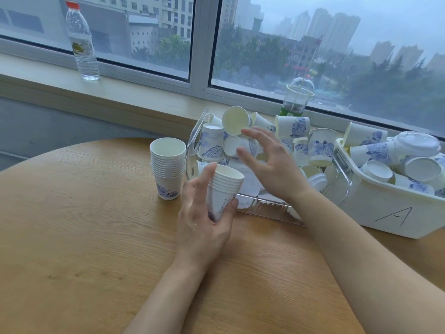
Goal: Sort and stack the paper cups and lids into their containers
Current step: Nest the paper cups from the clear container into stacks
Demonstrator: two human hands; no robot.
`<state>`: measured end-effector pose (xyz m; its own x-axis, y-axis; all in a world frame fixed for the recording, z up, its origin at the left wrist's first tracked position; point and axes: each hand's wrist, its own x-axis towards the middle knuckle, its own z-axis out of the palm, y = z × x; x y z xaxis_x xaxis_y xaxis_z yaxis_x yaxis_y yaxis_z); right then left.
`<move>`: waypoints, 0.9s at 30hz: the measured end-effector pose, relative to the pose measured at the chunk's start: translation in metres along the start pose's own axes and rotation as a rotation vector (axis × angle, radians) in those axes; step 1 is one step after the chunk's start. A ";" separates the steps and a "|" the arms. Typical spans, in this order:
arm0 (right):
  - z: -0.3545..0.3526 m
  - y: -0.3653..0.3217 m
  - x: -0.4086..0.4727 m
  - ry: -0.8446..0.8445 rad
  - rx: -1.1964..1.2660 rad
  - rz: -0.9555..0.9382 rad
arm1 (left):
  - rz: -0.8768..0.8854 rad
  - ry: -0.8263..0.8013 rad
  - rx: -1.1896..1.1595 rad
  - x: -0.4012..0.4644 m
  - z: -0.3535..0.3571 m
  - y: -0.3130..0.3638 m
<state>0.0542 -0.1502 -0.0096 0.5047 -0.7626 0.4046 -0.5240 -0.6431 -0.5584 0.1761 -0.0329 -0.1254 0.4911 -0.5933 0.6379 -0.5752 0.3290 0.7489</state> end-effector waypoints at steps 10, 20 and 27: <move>0.027 0.005 0.047 0.015 -0.253 0.142 | -0.010 0.037 0.006 0.003 -0.002 0.002; 0.008 0.005 0.027 0.259 -0.099 0.081 | -0.019 0.020 0.004 0.002 -0.002 0.004; -0.020 -0.007 -0.006 0.251 0.413 0.168 | -0.009 0.006 0.016 0.002 -0.001 0.002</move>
<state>0.0411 -0.1426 0.0059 0.2300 -0.8788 0.4182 -0.2430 -0.4679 -0.8497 0.1770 -0.0327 -0.1228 0.5006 -0.5916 0.6320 -0.5810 0.3117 0.7519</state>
